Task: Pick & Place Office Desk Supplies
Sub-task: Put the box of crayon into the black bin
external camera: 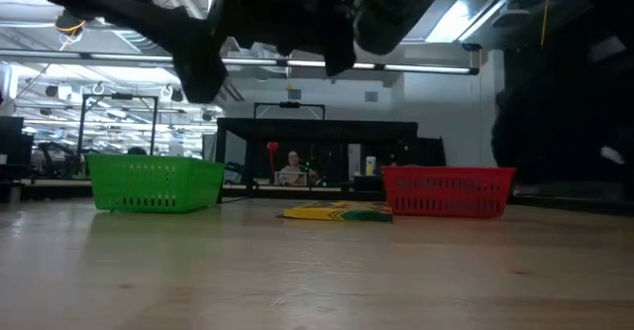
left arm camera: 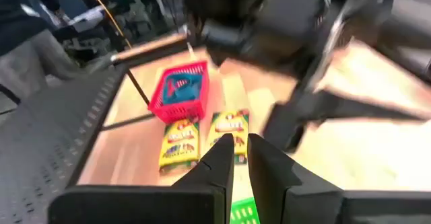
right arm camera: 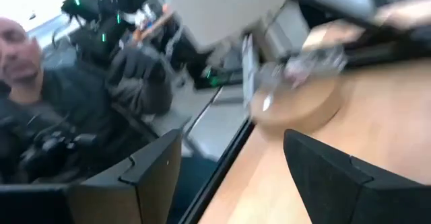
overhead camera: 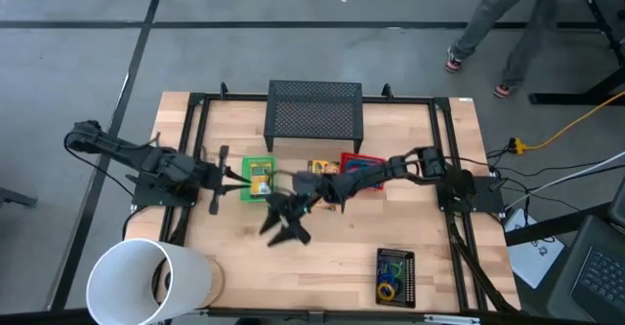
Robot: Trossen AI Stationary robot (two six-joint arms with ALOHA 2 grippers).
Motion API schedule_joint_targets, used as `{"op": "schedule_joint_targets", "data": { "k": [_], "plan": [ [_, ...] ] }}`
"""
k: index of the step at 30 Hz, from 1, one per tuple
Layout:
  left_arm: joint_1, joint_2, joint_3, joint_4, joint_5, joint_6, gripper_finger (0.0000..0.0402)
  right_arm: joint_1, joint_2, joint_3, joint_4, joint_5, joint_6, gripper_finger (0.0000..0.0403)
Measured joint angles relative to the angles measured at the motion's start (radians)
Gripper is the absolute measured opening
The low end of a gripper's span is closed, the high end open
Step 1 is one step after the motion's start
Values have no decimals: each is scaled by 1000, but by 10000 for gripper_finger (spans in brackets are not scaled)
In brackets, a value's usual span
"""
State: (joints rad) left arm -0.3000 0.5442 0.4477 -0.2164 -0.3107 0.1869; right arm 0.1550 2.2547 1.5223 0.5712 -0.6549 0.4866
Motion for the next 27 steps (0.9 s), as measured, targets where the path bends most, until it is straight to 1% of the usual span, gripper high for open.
{"op": "schedule_joint_targets", "data": {
  "k": [2, 5, 8, 10, 11, 13, 15, 17, 20, 21, 23, 27],
  "plan": [
    [0, 34, 0, 24, 0, 8, 40, 26, 0, 0, -73, 4, 1, 263],
    [0, 79, 5, 37, 23, 7, 40, 60, 0, 0, -283, 43, 43, 263],
    [0, 125, 28, 47, 42, 0, 39, 97, 0, 0, -526, 134, 75, 262],
    [0, 156, 42, 40, 43, -3, 39, 125, 1, 0, -637, 216, 70, 254],
    [0, 170, 50, 41, 43, -3, 39, 140, 1, 0, -665, 269, 58, 246],
    [0, 192, 66, 45, 43, -4, 40, 170, 1, 0, -677, 370, 48, 222],
    [0, 213, 77, 44, 43, -4, 41, 196, 1, 0, -676, 446, 54, 185],
    [0, 228, 85, 43, 43, -4, 40, 218, 1, 0, -686, 518, 75, 136],
    [0, 243, 91, 48, 43, -1, 38, 250, 0, 2, -742, 660, 142, 42],
    [0, 246, 91, 44, 44, 0, 38, 261, -1, 2, -763, 711, 159, 22],
    [0, 250, 90, 43, 43, 1, 39, 283, -2, 4, -795, 793, 195, 14],
    [0, 251, 91, 44, 43, 1, 40, 311, -3, 4, -818, 907, 270, 5]
  ]
}}
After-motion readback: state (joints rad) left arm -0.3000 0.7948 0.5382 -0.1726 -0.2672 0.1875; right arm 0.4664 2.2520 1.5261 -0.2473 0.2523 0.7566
